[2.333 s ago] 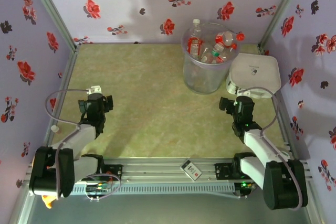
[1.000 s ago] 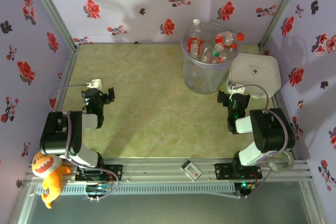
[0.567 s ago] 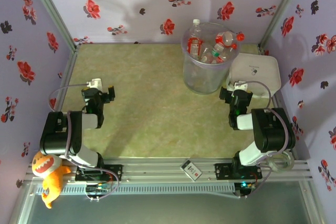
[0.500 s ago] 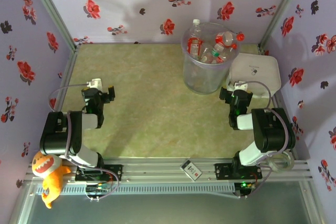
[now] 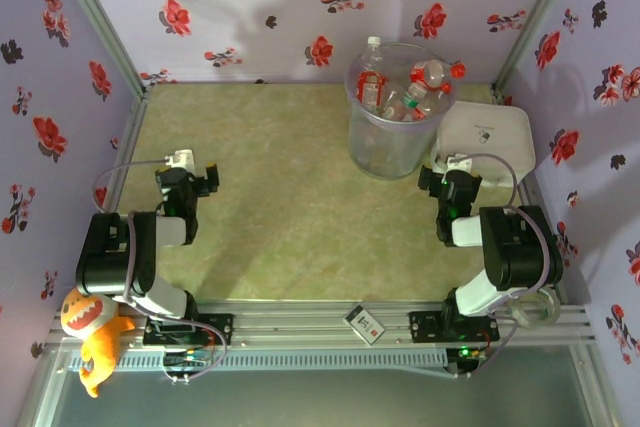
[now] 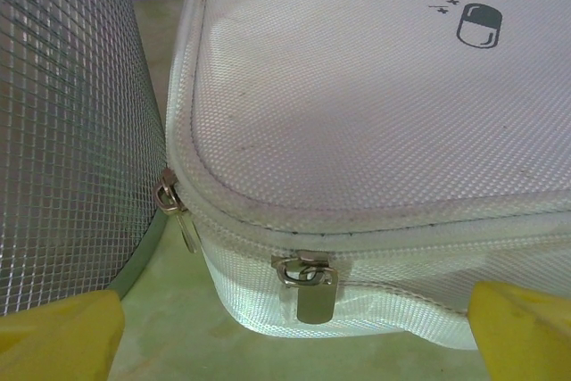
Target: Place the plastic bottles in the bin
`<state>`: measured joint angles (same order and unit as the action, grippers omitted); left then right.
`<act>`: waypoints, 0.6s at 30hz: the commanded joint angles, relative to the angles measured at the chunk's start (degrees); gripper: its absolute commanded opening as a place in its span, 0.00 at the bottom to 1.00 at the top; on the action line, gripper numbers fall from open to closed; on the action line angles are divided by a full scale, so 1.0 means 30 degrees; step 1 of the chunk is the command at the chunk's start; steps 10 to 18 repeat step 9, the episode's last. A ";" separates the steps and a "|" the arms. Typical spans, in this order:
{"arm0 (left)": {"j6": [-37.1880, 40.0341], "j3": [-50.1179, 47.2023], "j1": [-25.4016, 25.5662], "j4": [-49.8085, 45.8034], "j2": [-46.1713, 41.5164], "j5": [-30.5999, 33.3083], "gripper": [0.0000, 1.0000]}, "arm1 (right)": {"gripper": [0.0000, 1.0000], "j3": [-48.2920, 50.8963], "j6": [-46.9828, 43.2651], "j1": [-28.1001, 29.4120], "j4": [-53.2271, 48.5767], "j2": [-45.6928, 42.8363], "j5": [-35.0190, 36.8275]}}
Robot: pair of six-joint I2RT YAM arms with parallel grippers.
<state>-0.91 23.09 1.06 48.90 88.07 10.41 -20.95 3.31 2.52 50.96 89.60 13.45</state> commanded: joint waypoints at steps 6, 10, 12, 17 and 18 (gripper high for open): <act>-0.0108 -0.0168 -0.0092 0.0690 0.0160 -0.0132 1.00 | 0.99 -0.0546 0.0522 -0.0343 -0.0273 -0.0036 -0.0731; -0.0115 -0.0172 -0.0090 0.0676 0.0170 -0.0135 1.00 | 0.99 -0.0405 0.0508 -0.0373 -0.0083 -0.0104 -0.0749; -0.0115 -0.0172 -0.0090 0.0676 0.0170 -0.0135 1.00 | 0.99 -0.0405 0.0508 -0.0373 -0.0083 -0.0104 -0.0749; -0.0115 -0.0172 -0.0090 0.0676 0.0170 -0.0135 1.00 | 0.99 -0.0405 0.0508 -0.0373 -0.0083 -0.0104 -0.0749; -0.0115 -0.0172 -0.0090 0.0676 0.0170 -0.0135 1.00 | 0.99 -0.0405 0.0508 -0.0373 -0.0083 -0.0104 -0.0749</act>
